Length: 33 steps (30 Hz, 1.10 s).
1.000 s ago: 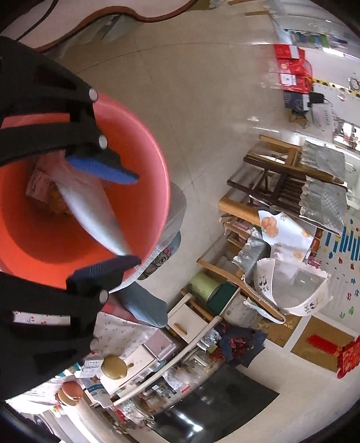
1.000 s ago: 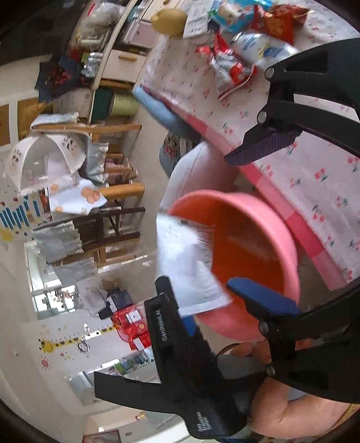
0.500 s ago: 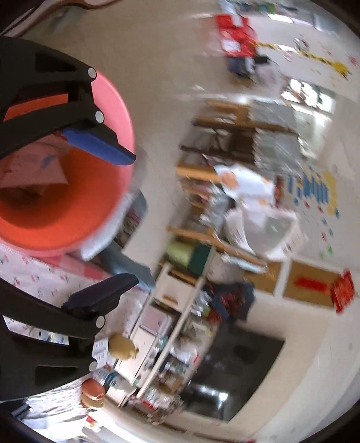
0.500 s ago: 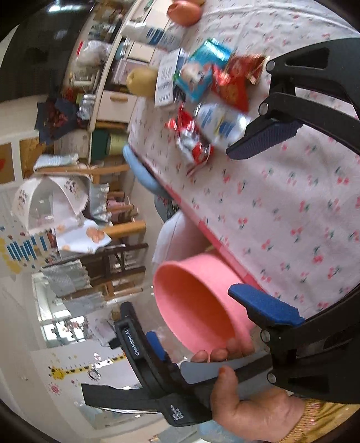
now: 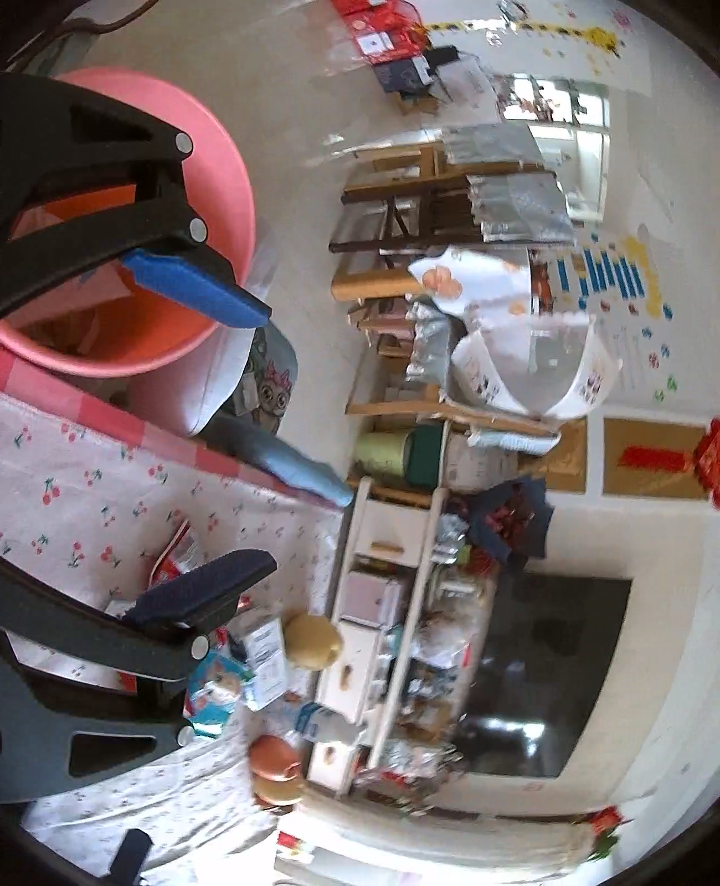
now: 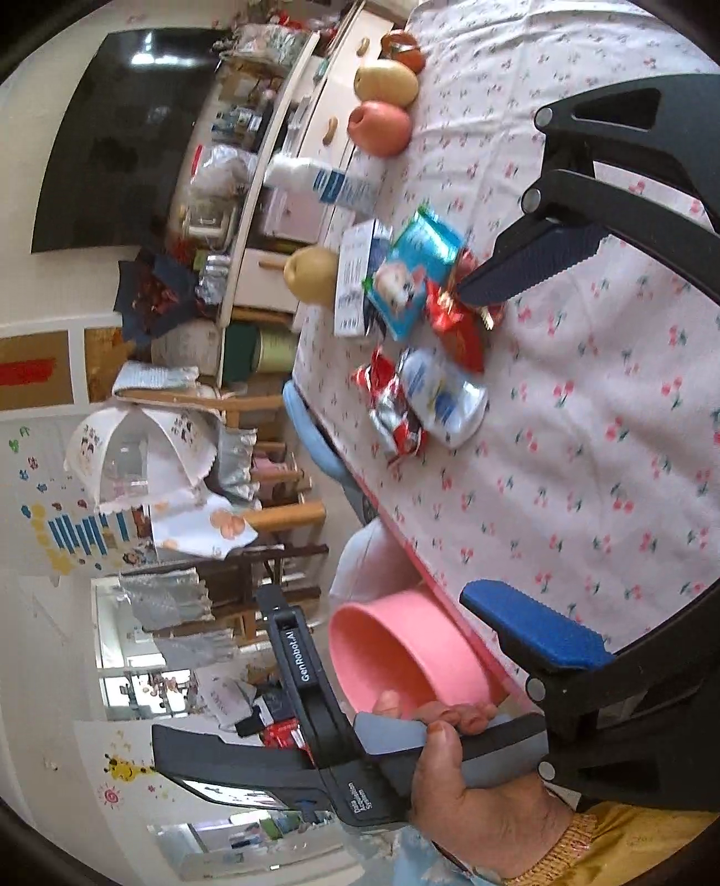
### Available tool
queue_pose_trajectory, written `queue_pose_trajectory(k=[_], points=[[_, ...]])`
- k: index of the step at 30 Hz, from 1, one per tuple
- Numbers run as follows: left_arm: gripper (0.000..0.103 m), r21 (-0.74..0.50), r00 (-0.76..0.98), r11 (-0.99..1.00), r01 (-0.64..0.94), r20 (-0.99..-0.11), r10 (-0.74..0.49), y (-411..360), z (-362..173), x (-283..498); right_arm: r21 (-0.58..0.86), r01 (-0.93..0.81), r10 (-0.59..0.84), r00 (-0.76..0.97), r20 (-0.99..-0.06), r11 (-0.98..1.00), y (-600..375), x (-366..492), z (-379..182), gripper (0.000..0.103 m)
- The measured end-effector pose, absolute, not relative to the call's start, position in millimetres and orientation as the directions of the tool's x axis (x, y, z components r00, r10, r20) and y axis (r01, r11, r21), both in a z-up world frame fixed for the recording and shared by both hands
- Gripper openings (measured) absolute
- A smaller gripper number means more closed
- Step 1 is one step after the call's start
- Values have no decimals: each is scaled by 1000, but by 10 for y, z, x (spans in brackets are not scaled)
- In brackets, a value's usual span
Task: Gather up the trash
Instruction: 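Move both grippers back over the table toward the remaining wrappers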
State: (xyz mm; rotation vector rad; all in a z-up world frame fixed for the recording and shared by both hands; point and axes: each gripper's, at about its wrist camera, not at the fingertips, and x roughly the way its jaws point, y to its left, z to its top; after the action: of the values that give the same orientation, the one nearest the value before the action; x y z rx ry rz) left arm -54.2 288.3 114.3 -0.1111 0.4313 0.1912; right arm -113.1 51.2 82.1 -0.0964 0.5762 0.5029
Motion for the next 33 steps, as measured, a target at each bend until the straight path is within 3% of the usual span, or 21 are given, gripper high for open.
queue_pose_trajectory(k=[11, 33], points=[[83, -10, 897, 987, -160, -418, 141, 2505, 1088, -506, 84, -415, 390, 739, -550, 906, 128, -1165, 779, 98], [83, 11, 855, 999, -42, -516, 42, 1793, 927, -225, 165, -313, 350, 747, -566, 935, -698, -947, 686, 98]])
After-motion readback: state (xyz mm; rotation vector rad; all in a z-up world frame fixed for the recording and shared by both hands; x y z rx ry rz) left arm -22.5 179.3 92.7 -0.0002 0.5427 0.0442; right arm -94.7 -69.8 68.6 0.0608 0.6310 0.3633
